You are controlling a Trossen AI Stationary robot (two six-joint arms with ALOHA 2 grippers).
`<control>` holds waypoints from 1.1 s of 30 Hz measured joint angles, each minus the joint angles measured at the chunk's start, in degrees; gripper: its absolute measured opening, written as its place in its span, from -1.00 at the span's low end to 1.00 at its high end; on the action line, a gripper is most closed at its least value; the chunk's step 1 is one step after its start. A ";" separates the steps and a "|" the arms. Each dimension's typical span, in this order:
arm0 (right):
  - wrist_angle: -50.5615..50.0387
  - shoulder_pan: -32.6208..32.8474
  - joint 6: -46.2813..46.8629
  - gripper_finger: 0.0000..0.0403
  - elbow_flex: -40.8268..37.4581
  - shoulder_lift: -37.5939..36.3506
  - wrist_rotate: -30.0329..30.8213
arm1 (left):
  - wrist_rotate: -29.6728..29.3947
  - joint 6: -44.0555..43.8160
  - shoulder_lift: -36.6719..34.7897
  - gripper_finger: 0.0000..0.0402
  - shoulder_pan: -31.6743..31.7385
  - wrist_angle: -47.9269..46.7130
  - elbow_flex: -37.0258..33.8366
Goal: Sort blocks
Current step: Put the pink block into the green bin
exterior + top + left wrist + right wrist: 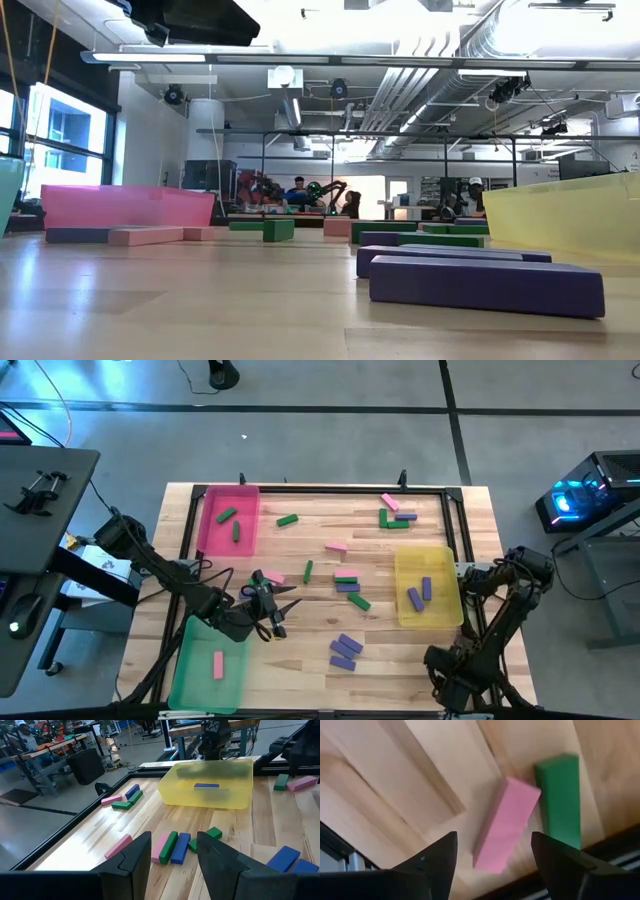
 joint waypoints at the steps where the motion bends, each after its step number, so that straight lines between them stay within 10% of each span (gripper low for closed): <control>1: 0.27 0.25 0.95 0.22 0.00 0.00 -0.87 | 0.00 0.00 0.00 -0.28 -0.02 -0.02 0.00; 20: 14.53 0.28 6.68 0.01 -9.84 -0.96 -1.45 | 1.86 -0.91 0.02 -0.28 -0.46 -0.13 -0.07; 33: 16.93 -0.06 1.69 -0.66 -9.56 -0.96 8.80 | 1.88 -1.03 0.02 -0.28 -0.70 -0.11 -0.07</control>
